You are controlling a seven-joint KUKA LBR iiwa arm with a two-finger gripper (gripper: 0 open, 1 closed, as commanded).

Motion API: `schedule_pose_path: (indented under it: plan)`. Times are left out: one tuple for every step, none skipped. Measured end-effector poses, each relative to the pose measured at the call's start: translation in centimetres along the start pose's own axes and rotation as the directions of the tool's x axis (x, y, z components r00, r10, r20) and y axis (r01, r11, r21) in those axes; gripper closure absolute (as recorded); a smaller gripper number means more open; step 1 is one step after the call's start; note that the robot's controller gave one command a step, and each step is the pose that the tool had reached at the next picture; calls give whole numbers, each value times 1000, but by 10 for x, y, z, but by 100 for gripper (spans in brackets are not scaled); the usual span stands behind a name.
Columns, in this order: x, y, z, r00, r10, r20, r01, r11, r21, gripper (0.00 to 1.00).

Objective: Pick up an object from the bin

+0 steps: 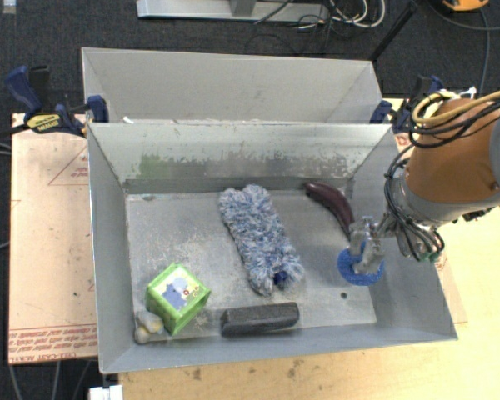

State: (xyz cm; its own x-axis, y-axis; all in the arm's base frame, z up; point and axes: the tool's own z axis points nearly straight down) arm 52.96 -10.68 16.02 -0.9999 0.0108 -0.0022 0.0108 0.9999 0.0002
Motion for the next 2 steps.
schedule_pose_path:
  plan:
    - [0,0,0,1000,-1,0,1,1000,0,100]
    - [4,-9,-21,1000,-5,-1,5,1000,-1,100]
